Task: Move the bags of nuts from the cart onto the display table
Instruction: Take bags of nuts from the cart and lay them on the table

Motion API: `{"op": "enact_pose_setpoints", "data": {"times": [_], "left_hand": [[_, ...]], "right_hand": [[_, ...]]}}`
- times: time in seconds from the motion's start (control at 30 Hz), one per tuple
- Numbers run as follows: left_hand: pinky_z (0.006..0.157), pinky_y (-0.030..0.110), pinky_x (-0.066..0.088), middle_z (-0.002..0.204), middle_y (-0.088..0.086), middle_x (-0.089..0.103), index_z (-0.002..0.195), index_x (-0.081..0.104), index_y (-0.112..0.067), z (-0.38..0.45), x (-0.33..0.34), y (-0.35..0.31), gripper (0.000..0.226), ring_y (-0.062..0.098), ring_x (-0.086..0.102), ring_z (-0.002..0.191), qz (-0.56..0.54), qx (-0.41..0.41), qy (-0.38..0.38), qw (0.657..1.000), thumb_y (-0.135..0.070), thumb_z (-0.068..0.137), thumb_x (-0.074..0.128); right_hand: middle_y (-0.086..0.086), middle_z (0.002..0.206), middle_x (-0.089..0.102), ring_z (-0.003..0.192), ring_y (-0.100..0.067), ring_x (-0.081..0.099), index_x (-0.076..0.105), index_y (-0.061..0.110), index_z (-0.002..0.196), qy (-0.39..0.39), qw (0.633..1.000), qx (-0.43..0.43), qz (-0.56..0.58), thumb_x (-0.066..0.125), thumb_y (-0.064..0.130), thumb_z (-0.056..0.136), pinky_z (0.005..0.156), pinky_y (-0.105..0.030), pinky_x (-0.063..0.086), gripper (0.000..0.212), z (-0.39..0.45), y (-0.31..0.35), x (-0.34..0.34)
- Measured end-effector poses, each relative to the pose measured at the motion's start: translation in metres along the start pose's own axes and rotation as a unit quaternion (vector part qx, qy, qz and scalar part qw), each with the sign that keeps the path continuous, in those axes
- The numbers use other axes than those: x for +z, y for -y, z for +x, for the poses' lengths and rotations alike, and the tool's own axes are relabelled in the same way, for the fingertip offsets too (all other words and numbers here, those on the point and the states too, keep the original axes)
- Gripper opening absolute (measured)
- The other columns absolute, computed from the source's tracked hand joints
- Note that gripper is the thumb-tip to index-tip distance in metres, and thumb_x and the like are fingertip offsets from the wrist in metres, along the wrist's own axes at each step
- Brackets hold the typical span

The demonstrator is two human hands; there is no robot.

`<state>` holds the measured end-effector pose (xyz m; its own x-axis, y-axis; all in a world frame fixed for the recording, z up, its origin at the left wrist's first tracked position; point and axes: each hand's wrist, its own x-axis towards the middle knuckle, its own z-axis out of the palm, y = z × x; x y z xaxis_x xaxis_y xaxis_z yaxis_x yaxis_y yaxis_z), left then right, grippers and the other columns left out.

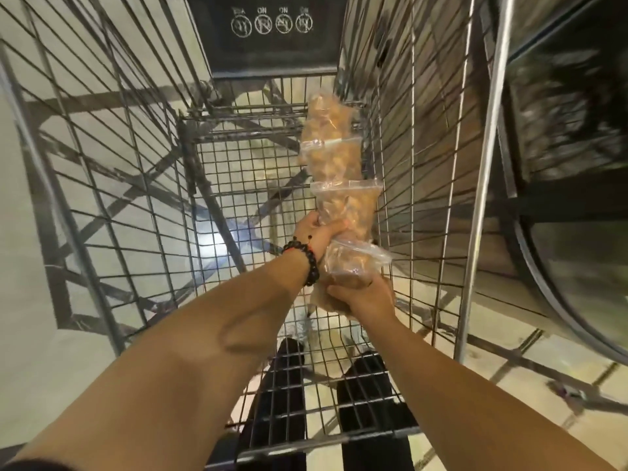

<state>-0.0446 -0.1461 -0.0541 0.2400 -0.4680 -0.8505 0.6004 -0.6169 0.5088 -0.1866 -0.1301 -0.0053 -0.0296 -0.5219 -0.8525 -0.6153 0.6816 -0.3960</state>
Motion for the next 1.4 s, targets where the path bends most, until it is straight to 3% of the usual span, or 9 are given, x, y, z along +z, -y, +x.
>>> {"op": "enact_pose_setpoints", "data": {"times": [0.2,0.37,0.5,0.6,0.73,0.83,0.97,1.27,1.4], "left_hand": [[0.084,0.053,0.057,0.101,0.009,0.075,0.103,0.071,-0.017,-0.038,-0.059,-0.001,0.026,0.031,0.072,0.091,-0.136,-0.004,-0.016,0.991,-0.022,0.079,0.079],[0.091,0.064,0.050,0.127,0.017,0.065,0.131,0.059,-0.014,-0.093,-0.085,-0.026,0.093,0.038,0.065,0.111,-0.158,-0.012,0.025,0.987,-0.044,0.048,0.090],[0.088,0.055,0.054,0.121,0.013,0.069,0.131,0.058,-0.017,-0.155,-0.070,-0.065,0.063,0.033,0.068,0.105,-0.151,0.030,0.034,0.988,-0.045,0.077,0.070],[0.068,0.037,0.059,0.104,0.008,0.073,0.128,0.059,-0.014,-0.194,-0.046,-0.097,0.040,0.024,0.072,0.085,-0.153,0.073,0.079,0.982,-0.036,0.096,0.054],[0.064,0.037,0.060,0.109,0.009,0.071,0.124,0.059,-0.017,-0.251,0.010,-0.132,0.040,0.026,0.072,0.087,-0.096,0.164,0.113,0.975,-0.033,0.088,0.066],[0.084,0.050,0.056,0.120,0.011,0.067,0.129,0.052,-0.019,-0.285,0.061,-0.153,0.080,0.033,0.066,0.109,-0.038,0.244,0.144,0.958,-0.028,0.059,0.090],[0.090,0.045,0.055,0.121,0.003,0.067,0.132,0.045,-0.025,-0.329,0.139,-0.172,0.095,0.022,0.066,0.110,0.031,0.328,0.177,0.928,-0.018,0.050,0.091],[0.093,0.051,0.054,0.118,0.000,0.071,0.123,0.053,-0.033,-0.401,0.339,-0.138,0.082,0.023,0.069,0.108,0.095,0.370,0.232,0.895,-0.028,0.051,0.093],[0.094,0.048,0.055,0.118,-0.005,0.070,0.121,0.053,-0.038,-0.424,0.418,-0.108,0.081,0.019,0.068,0.107,0.113,0.379,0.228,0.890,-0.031,0.053,0.096]], "right_hand": [[0.007,0.105,0.071,0.096,-0.013,0.068,0.056,0.031,0.107,0.048,0.997,-0.062,0.012,0.093,0.018,0.063,0.088,-0.040,0.057,0.059,-0.046,0.012,-0.009],[0.001,0.103,0.068,0.090,-0.011,0.066,0.054,0.016,0.118,0.045,0.990,-0.122,0.064,0.080,-0.001,0.072,0.075,-0.023,0.055,0.055,-0.092,0.049,-0.037],[0.011,0.083,0.075,0.084,-0.007,0.073,0.063,0.024,0.100,0.011,0.974,-0.204,0.100,0.082,0.003,0.074,0.067,-0.020,0.054,0.039,-0.136,0.076,-0.083],[-0.004,0.101,0.075,0.093,-0.021,0.072,0.065,0.015,0.111,-0.020,0.955,-0.257,0.148,0.084,0.007,0.071,0.080,-0.035,0.057,0.045,-0.169,0.095,-0.131],[0.000,0.108,0.073,0.099,-0.020,0.069,0.064,0.024,0.109,-0.068,0.933,-0.295,0.193,0.084,0.015,0.074,0.090,-0.037,0.056,0.041,-0.208,0.109,-0.205],[-0.004,0.104,0.078,0.099,-0.025,0.073,0.073,0.018,0.104,-0.117,0.912,-0.329,0.216,0.084,0.034,0.056,0.097,-0.054,0.054,0.052,-0.235,0.109,-0.259],[-0.011,0.107,0.077,0.103,-0.034,0.072,0.070,0.016,0.108,-0.131,0.888,-0.367,0.246,0.082,0.021,0.061,0.098,-0.058,0.052,0.048,-0.262,0.104,-0.332],[-0.005,0.092,0.079,0.090,-0.032,0.075,0.070,0.013,0.108,-0.211,0.859,-0.356,0.302,0.088,0.037,0.045,0.082,-0.043,0.059,0.070,-0.299,0.035,-0.520],[-0.011,0.094,0.078,0.083,-0.029,0.075,0.068,0.009,0.110,-0.238,0.837,-0.348,0.347,0.087,0.012,0.070,0.078,-0.042,0.060,0.045,-0.304,-0.002,-0.595]]}}
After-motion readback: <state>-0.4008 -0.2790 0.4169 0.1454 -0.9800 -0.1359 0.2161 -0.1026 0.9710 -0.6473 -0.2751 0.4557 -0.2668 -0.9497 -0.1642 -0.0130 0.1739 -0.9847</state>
